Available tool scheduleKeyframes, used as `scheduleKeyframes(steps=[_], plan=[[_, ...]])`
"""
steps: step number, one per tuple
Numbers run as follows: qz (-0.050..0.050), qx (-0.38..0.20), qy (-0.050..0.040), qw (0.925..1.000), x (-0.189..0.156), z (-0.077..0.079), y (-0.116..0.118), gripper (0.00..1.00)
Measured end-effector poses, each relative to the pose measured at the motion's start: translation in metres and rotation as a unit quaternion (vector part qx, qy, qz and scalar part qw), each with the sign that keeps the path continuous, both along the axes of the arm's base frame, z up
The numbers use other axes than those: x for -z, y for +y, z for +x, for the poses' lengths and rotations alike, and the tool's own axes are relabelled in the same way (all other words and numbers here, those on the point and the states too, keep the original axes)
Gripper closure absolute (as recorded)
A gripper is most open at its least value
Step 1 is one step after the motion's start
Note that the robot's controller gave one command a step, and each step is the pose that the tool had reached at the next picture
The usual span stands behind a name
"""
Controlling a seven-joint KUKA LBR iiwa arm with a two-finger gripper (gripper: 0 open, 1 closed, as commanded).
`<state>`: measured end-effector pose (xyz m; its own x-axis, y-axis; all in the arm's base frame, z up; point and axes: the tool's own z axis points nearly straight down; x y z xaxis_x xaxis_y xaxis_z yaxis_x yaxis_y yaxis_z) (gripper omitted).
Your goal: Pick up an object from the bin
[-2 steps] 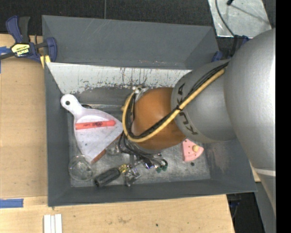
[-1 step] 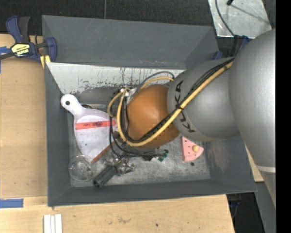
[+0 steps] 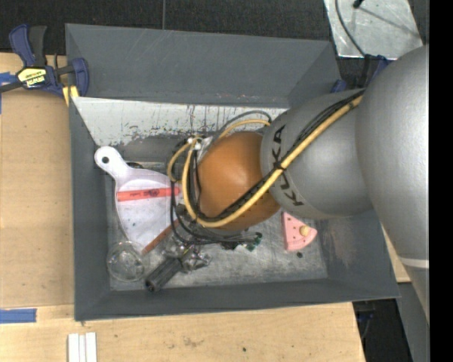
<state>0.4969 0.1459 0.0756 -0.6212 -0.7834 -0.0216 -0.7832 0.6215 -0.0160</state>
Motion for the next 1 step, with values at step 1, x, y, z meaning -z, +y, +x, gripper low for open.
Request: scheduleKeyframes(steps=[1], plan=[[-0.001, 0.000, 0.0036, 1.0000, -0.0033, -0.0010, -0.0002, 1.00]])
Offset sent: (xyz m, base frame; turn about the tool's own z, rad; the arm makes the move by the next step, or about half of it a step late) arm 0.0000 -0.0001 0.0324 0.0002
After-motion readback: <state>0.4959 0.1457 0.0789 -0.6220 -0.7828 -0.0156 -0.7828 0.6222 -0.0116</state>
